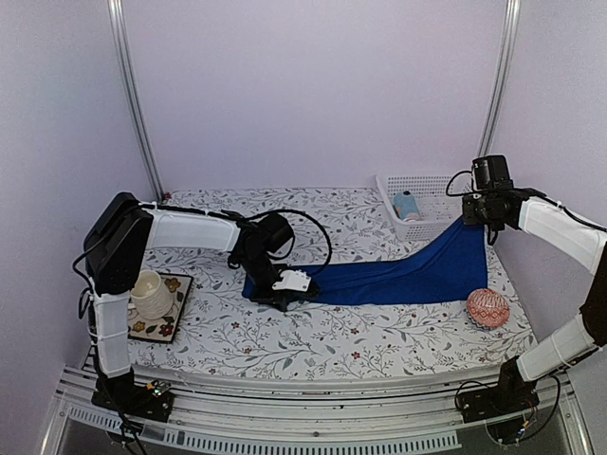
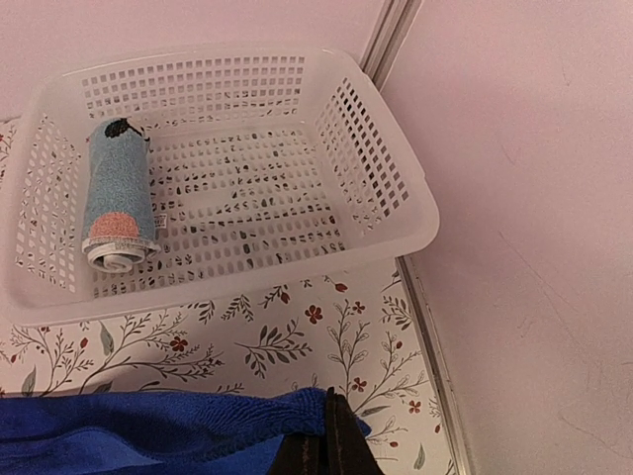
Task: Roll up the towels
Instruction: Flatten out the towel at the center of the board.
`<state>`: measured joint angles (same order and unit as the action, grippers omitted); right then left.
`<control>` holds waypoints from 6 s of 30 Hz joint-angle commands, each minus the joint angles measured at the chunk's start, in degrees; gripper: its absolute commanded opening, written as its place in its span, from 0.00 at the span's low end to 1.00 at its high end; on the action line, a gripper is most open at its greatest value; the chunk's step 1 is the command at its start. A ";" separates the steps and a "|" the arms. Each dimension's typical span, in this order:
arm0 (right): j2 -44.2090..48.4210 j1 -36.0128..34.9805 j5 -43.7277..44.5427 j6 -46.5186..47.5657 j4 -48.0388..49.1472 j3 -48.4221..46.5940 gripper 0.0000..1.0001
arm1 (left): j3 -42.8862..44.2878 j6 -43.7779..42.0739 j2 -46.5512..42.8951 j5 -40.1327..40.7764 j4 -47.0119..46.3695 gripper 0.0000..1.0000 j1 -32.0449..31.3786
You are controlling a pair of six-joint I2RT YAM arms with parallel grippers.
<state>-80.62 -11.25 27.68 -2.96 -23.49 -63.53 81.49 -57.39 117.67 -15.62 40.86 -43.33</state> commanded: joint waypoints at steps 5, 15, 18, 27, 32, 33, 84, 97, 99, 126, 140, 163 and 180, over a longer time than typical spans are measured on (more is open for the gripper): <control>0.95 -0.53 -0.63 0.24 1.06 0.12 0.05 | 0.69 1.40 -1.93 0.19 0.75 0.00 -0.31; 1.49 -0.62 -1.31 0.24 0.66 -0.07 0.04 | -5.95 5.80 -15.60 -1.30 -12.62 0.00 0.49; 2.05 -0.72 -2.58 0.00 0.31 -0.56 0.04 | -10.99 8.30 -21.54 2.19 -22.56 0.00 0.55; 8.52 -1.41 -7.35 -0.33 -0.60 -1.12 0.04 | -20.49 24.38 -30.10 19.05 -46.47 0.00 0.86; 14.18 -1.39 -4.82 -1.13 -2.27 -1.19 0.04 | -29.52 32.15 -36.80 25.63 -60.39 0.00 0.88; 15.09 -1.38 -4.03 -1.09 -2.81 -1.40 0.03 | -31.46 33.37 -38.45 26.62 -64.05 0.00 0.98; -7.90 -0.80 5.85 -3.30 -1.58 1.18 0.03 | -61.03 82.67 -27.79 37.32 -78.45 0.19 -15.49; -7.09 -0.80 1.56 -2.08 0.34 2.20 0.03 | -58.88 74.65 -37.73 44.13 -64.00 0.68 -19.91; -6.46 -0.81 0.81 -2.01 0.81 2.40 0.03 | -58.23 71.08 -41.81 46.05 -60.45 0.72 -20.48; 0.78 -0.95 -7.66 -0.52 4.27 4.25 0.03 | -38.70 47.28 -39.13 59.93 -40.40 0.97 -25.07; 0.74 -1.04 -9.71 -0.39 4.25 4.23 0.04 | -40.42 32.38 -38.83 64.45 -23.73 0.97 -31.30; 1.09 -1.32 -11.24 -0.29 4.31 4.81 0.04 | -43.11 16.28 -38.14 46.95 -28.05 0.79 -26.38; 0.89 -1.33 -11.44 -0.11 4.42 4.88 0.04 | -38.86 13.99 -27.99 43.99 -29.95 0.46 -22.07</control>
<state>-81.06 -12.36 16.73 -3.57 -20.12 -59.20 40.66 -43.27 87.81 29.87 10.96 -66.37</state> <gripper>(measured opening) 0.039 0.463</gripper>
